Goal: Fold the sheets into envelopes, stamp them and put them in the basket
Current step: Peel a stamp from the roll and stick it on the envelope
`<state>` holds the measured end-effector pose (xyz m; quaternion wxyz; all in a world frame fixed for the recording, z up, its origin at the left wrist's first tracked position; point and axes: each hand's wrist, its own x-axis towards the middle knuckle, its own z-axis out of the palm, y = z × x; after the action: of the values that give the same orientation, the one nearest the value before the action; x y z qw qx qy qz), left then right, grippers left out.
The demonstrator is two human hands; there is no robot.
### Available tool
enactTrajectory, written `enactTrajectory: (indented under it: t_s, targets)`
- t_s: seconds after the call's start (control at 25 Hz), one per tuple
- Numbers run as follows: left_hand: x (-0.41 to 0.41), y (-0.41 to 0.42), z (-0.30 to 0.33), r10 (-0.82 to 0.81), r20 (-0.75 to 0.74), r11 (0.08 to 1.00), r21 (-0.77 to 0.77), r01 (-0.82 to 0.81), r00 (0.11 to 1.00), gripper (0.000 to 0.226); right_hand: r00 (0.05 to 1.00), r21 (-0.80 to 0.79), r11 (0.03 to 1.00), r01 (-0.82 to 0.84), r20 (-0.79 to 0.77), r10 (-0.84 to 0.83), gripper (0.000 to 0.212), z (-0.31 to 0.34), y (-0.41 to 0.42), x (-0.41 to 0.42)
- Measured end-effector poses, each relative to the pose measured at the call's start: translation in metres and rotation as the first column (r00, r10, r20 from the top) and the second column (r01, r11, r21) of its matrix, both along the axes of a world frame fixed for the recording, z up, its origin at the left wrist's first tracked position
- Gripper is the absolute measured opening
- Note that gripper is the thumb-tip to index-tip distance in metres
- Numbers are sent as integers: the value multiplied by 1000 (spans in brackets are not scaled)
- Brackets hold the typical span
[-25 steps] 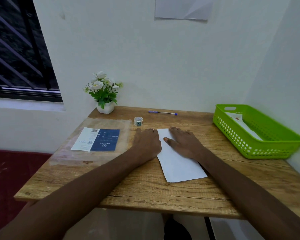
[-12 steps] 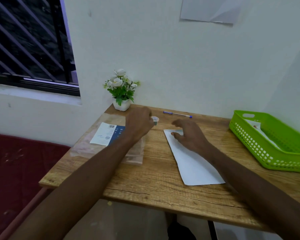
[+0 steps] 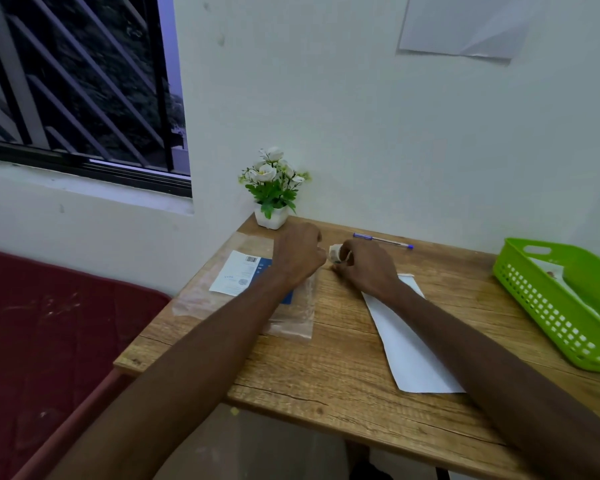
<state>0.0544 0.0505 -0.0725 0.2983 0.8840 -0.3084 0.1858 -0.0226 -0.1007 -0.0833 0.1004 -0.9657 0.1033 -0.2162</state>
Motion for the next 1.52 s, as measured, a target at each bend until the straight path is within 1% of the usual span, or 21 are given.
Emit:
enactTrajectory:
  t_s: [0.08,0.16,0.24,0.32,0.44,0.48,0.56,0.6,0.68,0.76,0.88,1.04,1.16,1.28,1.36,1.44,1.52]
  targets:
    - [0,-1,-3,-20,-38,1000,-20,19,999,32,1000,-3,1000,-7,13,7,16,-3,-6,-2]
    - [-1,-2,-3,-45,-126,997,-60,38,991,38,999,39,999,-7,52,5,15,-6,-11,-5]
    - [-1,-2,-1,-116,-244,986,-146,81,963,42,995,119,993,-19,97,7,16,-6,-15,-10]
    - [-6,-3,-1,-218,-317,958,-252,140,923,41,984,196,978,-68,172,34,15,-5,-18,-16]
    - [-10,-4,0,-389,-410,884,-420,208,825,33,951,323,930,-174,302,73,18,-3,-17,-27]
    - [-10,-4,0,-438,-441,858,-464,219,784,35,935,362,906,-219,343,89,17,-2,-15,-31]
    - [-10,-2,3,-537,-495,806,-540,242,683,47,910,425,856,-294,399,114,14,1,-13,-37]
    - [-7,-1,4,-583,-513,782,-564,264,630,52,909,473,825,-309,401,111,14,3,-14,-38]
    - [-2,0,5,-658,-516,734,-601,315,549,52,921,584,747,-317,376,97,18,8,-21,-42]
    - [0,0,3,-695,-501,703,-626,339,516,45,927,668,663,-339,357,115,20,12,-28,-44]
    - [0,-3,1,-716,-469,674,-657,338,518,46,918,724,570,-388,361,165,18,13,-33,-47]
    - [1,-4,0,-730,-398,645,-670,368,556,49,916,770,496,-401,348,200,16,15,-35,-49]
    - [1,-6,-1,-713,-391,660,-655,369,582,46,928,782,504,-367,342,145,15,18,-35,-50]
    - [-1,-9,-2,-715,-363,656,-645,392,598,45,915,771,509,-382,392,94,23,22,-35,-50]
    - [-3,-9,-3,-718,-362,658,-634,408,595,44,910,758,515,-400,397,122,20,23,-33,-50]
    - [-4,-10,-5,-707,-372,674,-612,414,601,42,912,752,521,-404,376,164,14,22,-30,-50]
    - [-4,-11,-6,-699,-372,684,-597,420,610,40,916,752,526,-397,361,177,12,21,-29,-50]
